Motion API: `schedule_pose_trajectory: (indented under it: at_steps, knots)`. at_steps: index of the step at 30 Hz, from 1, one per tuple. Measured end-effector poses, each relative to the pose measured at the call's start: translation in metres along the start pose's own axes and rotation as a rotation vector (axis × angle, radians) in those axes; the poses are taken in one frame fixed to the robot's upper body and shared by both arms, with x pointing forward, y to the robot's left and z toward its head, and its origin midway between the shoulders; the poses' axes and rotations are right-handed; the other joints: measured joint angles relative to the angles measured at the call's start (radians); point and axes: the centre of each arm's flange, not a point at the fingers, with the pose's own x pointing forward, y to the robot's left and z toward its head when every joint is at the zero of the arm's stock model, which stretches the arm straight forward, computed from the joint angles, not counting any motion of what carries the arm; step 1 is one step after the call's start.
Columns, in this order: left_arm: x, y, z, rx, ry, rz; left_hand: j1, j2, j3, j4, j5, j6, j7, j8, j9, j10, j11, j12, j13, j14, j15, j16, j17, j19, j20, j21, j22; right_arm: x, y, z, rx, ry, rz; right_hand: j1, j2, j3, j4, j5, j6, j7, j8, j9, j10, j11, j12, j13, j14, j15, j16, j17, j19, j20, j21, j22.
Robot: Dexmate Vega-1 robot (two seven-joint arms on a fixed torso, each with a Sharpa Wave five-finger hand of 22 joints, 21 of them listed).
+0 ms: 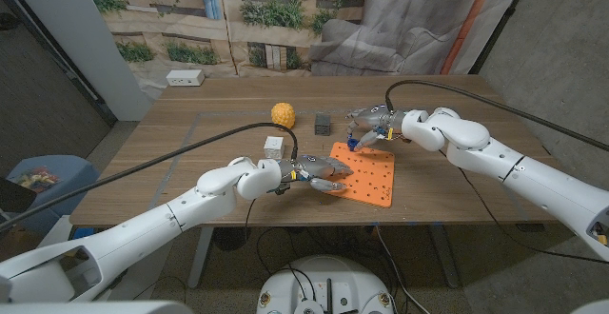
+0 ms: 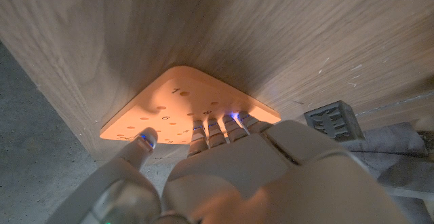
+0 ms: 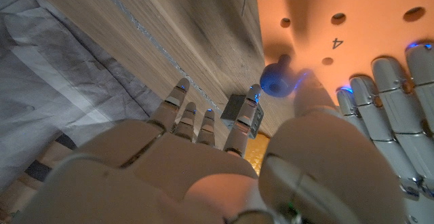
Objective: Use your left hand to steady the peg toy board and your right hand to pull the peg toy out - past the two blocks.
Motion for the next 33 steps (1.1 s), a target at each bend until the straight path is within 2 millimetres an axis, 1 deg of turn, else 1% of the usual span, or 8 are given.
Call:
schedule_pose_trajectory:
  at_steps: [8, 11, 18, 20, 23, 24, 29, 33]
  knots:
    - [0.0004, -0.0008, 0.0025, -0.001, -0.002, 0.000, 0.000, 0.000, 0.004, -0.004, 0.000, 0.000, 0.000, 0.000, 0.000, 0.000, 0.000, 0.004, 0.000, 0.000, 0.000, 0.000, 0.000, 0.000, 0.000, 0.000, 0.000, 0.0012, -0.0001, 0.0004, 0.013, -0.005, -0.009, 0.009, 0.009, 0.007, 0.001, -0.004, 0.032, 0.001, 0.020, 0.004, 0.007, -0.007, 0.000, 0.000, 0.005, -0.005, 0.000, 0.000, 0.005, -0.006, 0.000, 0.000]
    - [0.0007, -0.0014, 0.0035, -0.002, -0.001, 0.000, 0.000, 0.000, 0.007, -0.007, 0.000, 0.000, 0.000, 0.000, 0.000, 0.000, 0.000, 0.004, 0.000, 0.000, 0.000, 0.000, 0.000, 0.000, 0.000, 0.000, 0.000, 0.0017, -0.0007, 0.0001, 0.015, -0.005, -0.012, 0.019, 0.019, 0.007, 0.001, -0.004, 0.057, 0.004, 0.032, 0.005, 0.010, -0.004, 0.000, 0.000, 0.009, -0.009, 0.000, 0.000, 0.013, 0.002, 0.000, 0.000]
    - [0.0006, -0.0019, 0.0052, -0.003, -0.003, 0.000, 0.006, 0.001, 0.008, -0.008, 0.000, 0.002, 0.002, -0.003, -0.001, 0.000, 0.000, 0.003, 0.000, 0.000, 0.000, 0.000, 0.000, 0.000, 0.000, 0.000, 0.000, 0.0024, -0.0004, -0.0002, 0.021, -0.003, -0.018, 0.024, 0.024, 0.017, 0.000, -0.004, 0.084, -0.002, 0.047, 0.009, 0.021, -0.014, 0.000, 0.000, 0.020, -0.013, 0.005, 0.000, 0.020, -0.006, 0.000, 0.000]
    - [0.0005, -0.0020, 0.0055, -0.003, -0.002, 0.000, 0.006, 0.001, 0.012, -0.012, 0.000, 0.002, 0.002, -0.004, -0.001, 0.001, 0.001, 0.003, 0.000, 0.000, 0.000, 0.000, 0.000, 0.000, 0.000, 0.000, 0.000, 0.0027, 0.0001, -0.0006, 0.022, -0.002, -0.020, 0.024, 0.024, 0.017, 0.000, -0.008, 0.093, 0.004, 0.053, 0.009, 0.025, -0.018, 0.000, 0.000, 0.021, -0.014, 0.005, 0.000, 0.027, -0.013, 0.000, 0.000]
    - [0.0004, -0.0023, 0.0060, -0.002, -0.003, 0.000, 0.006, 0.001, 0.008, -0.016, 0.000, 0.002, 0.003, -0.004, -0.001, 0.002, 0.002, 0.002, 0.000, 0.000, 0.000, 0.000, 0.000, 0.000, 0.000, 0.000, 0.000, 0.0028, 0.0005, -0.0010, 0.024, -0.001, -0.022, 0.026, 0.026, 0.017, 0.000, -0.012, 0.103, 0.000, 0.057, 0.014, 0.032, -0.018, 0.000, 0.000, 0.025, -0.018, 0.005, 0.000, 0.027, -0.013, 0.000, 0.000]
    - [0.0003, -0.0025, 0.0065, -0.002, -0.004, 0.000, 0.006, 0.001, 0.008, -0.016, 0.000, 0.002, 0.003, -0.004, -0.001, 0.002, 0.002, 0.001, 0.000, 0.000, 0.000, 0.000, 0.000, 0.000, 0.000, 0.000, 0.000, 0.0028, 0.0001, -0.0010, 0.025, -0.002, -0.025, 0.032, 0.032, 0.016, 0.000, -0.012, 0.104, 0.000, 0.059, 0.014, 0.032, -0.018, 0.000, 0.000, 0.028, -0.021, 0.005, 0.000, 0.029, -0.015, 0.000, 0.000]
    - [0.0000, -0.0028, 0.0072, -0.001, -0.003, 0.000, 0.006, 0.001, 0.008, -0.016, 0.000, 0.002, 0.003, -0.007, -0.001, 0.004, 0.004, 0.000, 0.000, 0.000, 0.000, 0.000, 0.000, 0.000, 0.000, 0.000, 0.000, 0.0033, 0.0010, -0.0026, 0.028, 0.000, -0.027, 0.032, 0.031, 0.016, 0.000, -0.012, 0.129, 0.004, 0.068, 0.015, 0.037, -0.023, 0.000, 0.000, 0.034, -0.027, 0.009, 0.005, 0.045, -0.031, 0.000, 0.000]
    - [-0.0001, -0.0032, 0.0077, -0.002, -0.003, 0.000, 0.011, 0.005, 0.012, -0.020, 0.000, 0.002, 0.002, -0.006, -0.001, 0.004, 0.004, 0.000, 0.000, 0.000, 0.000, 0.000, 0.000, 0.000, 0.000, 0.000, 0.000, 0.0035, 0.0009, -0.0034, 0.027, 0.000, -0.029, 0.032, 0.031, 0.016, 0.000, -0.019, 0.139, 0.001, 0.076, 0.019, 0.041, -0.020, 0.000, 0.000, 0.038, -0.031, 0.009, 0.005, 0.050, -0.036, 0.000, 0.000]
